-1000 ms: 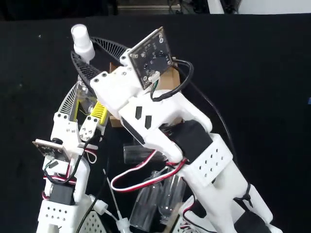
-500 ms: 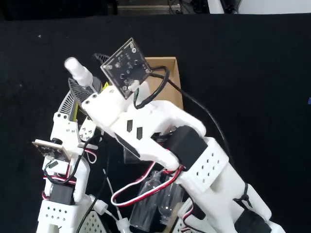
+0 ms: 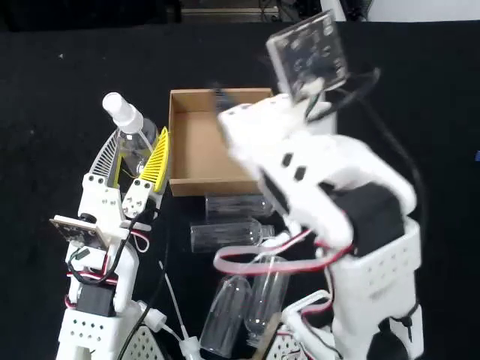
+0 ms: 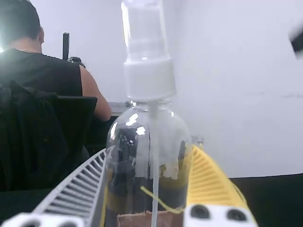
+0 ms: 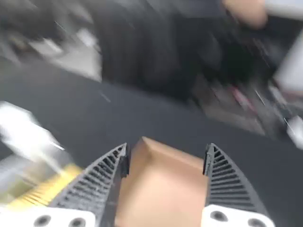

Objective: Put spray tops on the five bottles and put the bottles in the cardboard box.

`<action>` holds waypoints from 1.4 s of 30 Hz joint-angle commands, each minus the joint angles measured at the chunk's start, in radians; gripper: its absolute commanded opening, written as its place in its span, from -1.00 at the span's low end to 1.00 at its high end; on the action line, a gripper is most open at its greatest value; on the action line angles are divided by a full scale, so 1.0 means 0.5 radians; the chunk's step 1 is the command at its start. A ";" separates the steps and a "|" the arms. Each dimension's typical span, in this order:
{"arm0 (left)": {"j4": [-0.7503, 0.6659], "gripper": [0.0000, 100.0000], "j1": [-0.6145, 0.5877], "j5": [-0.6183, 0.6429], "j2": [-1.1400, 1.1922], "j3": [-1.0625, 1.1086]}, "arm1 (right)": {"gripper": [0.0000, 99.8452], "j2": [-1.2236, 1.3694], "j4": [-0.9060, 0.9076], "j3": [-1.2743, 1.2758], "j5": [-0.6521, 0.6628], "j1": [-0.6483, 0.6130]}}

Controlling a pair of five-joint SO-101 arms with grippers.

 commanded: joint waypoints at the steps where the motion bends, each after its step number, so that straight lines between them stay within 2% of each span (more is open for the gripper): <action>1: 0.095 -0.94 -0.017 0.009 -0.015 0.041 | -0.58 -0.011 0.012 0.235 0.018 0.371; 6: 0.310 -0.94 0.002 0.009 -0.015 0.041 | -0.78 -0.011 -0.307 0.827 0.018 0.657; 10: 0.304 -0.94 -0.017 0.009 -0.015 0.041 | -0.91 -0.011 -0.724 1.312 0.015 0.792; 16: -0.077 -0.94 -0.017 0.009 -0.012 0.041 | -0.93 -0.011 -1.436 1.959 0.003 0.856; 24: -0.433 -0.94 -0.017 -0.003 0.077 0.044 | -0.93 -0.011 -1.688 2.211 0.000 0.841; 29: -0.896 -0.94 -0.008 0.003 0.574 0.020 | -0.93 -0.008 -1.900 2.346 0.000 0.841; 32: -1.188 -0.94 -0.020 0.003 1.025 -0.164 | -0.93 -0.008 -2.007 2.417 0.000 0.841; 39: -1.494 -0.94 -0.020 -0.003 2.216 -0.741 | -0.93 0.005 -2.016 2.435 0.000 0.847; 42: -1.777 -0.94 -0.023 -0.003 2.590 -0.845 | -0.93 0.005 -2.016 2.435 0.009 0.856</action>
